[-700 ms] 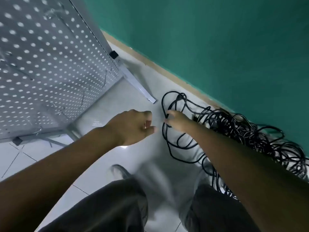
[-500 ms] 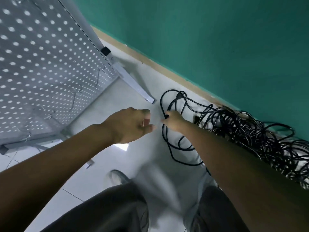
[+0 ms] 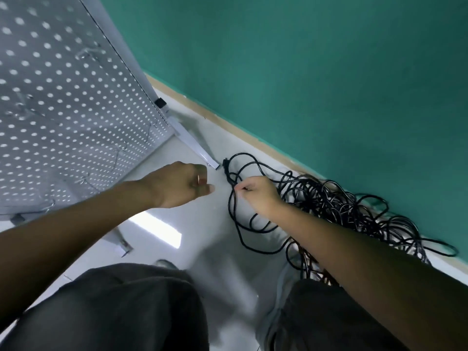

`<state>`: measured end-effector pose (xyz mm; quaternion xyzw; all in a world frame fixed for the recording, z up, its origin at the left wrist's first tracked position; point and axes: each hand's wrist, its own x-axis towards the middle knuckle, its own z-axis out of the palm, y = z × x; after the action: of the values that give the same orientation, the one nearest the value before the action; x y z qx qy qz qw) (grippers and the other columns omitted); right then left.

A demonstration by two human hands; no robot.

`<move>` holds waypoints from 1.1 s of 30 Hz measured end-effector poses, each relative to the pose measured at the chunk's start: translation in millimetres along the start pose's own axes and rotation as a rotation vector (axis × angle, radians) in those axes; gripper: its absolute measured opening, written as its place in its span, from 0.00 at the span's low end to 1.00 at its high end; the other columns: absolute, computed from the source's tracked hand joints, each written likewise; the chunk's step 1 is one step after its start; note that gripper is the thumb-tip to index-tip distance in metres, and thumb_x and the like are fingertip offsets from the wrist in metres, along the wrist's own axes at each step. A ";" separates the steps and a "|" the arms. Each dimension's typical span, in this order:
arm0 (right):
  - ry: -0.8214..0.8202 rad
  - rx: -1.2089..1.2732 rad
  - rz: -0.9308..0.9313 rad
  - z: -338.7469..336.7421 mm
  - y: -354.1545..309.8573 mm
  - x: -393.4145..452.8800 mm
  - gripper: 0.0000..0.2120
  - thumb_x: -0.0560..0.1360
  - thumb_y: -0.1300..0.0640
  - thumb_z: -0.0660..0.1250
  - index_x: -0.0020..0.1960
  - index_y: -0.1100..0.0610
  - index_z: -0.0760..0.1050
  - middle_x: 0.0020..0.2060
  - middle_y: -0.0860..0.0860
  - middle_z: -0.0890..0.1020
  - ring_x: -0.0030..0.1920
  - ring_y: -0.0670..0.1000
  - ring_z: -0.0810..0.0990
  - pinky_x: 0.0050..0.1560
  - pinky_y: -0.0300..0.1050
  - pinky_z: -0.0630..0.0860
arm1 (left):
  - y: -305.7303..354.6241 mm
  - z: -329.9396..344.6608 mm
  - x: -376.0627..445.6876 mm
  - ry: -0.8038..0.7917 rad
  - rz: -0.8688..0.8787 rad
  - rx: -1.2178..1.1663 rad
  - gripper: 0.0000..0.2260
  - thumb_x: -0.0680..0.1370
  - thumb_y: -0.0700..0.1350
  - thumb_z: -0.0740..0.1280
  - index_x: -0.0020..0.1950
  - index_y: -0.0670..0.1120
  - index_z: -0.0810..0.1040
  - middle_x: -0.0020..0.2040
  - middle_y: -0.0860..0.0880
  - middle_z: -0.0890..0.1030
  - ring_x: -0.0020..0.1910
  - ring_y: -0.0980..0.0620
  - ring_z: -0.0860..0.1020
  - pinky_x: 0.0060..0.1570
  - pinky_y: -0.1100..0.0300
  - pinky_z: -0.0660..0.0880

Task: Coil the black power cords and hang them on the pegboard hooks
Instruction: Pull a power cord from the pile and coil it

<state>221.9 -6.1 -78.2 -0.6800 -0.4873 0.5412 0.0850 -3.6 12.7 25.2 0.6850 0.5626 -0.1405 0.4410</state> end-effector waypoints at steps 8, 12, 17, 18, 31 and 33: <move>0.067 0.161 -0.210 -71.4 -81.2 -140.6 0.10 0.80 0.70 0.63 0.50 0.60 0.82 0.47 0.48 0.82 0.42 0.55 0.86 0.42 0.37 0.82 | 58.0 -35.6 -81.4 0.249 0.146 0.096 0.12 0.82 0.58 0.64 0.52 0.50 0.72 0.53 0.49 0.82 0.48 0.48 0.79 0.47 0.54 0.73; 0.113 0.239 -0.357 -100.5 -113.9 -221.3 0.06 0.78 0.74 0.65 0.50 0.67 0.79 0.39 0.53 0.82 0.31 0.44 0.81 0.34 0.32 0.77 | 95.4 -46.5 -142.5 0.526 0.331 0.171 0.25 0.80 0.54 0.70 0.74 0.48 0.67 0.70 0.46 0.70 0.67 0.44 0.70 0.67 0.49 0.69; 0.143 0.202 -0.570 -126.2 -154.4 -319.8 0.12 0.77 0.76 0.65 0.43 0.60 0.74 0.41 0.60 0.82 0.32 0.42 0.82 0.42 0.34 0.79 | 142.4 -52.7 -214.8 0.571 0.509 0.378 0.20 0.82 0.55 0.67 0.70 0.46 0.75 0.66 0.45 0.78 0.73 0.44 0.68 0.77 0.49 0.58; 0.147 0.198 -0.606 -130.8 -162.1 -337.4 0.12 0.77 0.75 0.65 0.43 0.59 0.74 0.41 0.59 0.82 0.32 0.41 0.82 0.42 0.33 0.78 | 150.9 -51.8 -229.3 0.573 0.528 0.395 0.14 0.84 0.54 0.64 0.62 0.46 0.78 0.59 0.46 0.81 0.67 0.46 0.73 0.76 0.48 0.61; 0.203 0.648 -0.637 -148.2 -168.6 -429.6 0.05 0.83 0.61 0.64 0.55 0.59 0.78 0.36 0.50 0.83 0.41 0.47 0.82 0.53 0.42 0.78 | 231.3 -72.4 -347.1 0.289 0.681 -0.795 0.13 0.87 0.43 0.57 0.49 0.41 0.77 0.29 0.50 0.70 0.27 0.53 0.62 0.29 0.62 0.60; 0.125 0.939 -0.610 -151.3 -174.2 -424.8 0.07 0.83 0.58 0.62 0.54 0.59 0.77 0.36 0.49 0.80 0.40 0.48 0.80 0.49 0.42 0.78 | 234.7 -74.6 -340.4 0.217 0.668 -0.901 0.13 0.87 0.45 0.57 0.49 0.41 0.76 0.30 0.50 0.69 0.27 0.53 0.61 0.30 0.61 0.59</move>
<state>272.1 -175.5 371.8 -0.4283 -0.3627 0.6097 0.5597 72.3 -145.5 407.0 0.5807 0.3619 0.3313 0.6497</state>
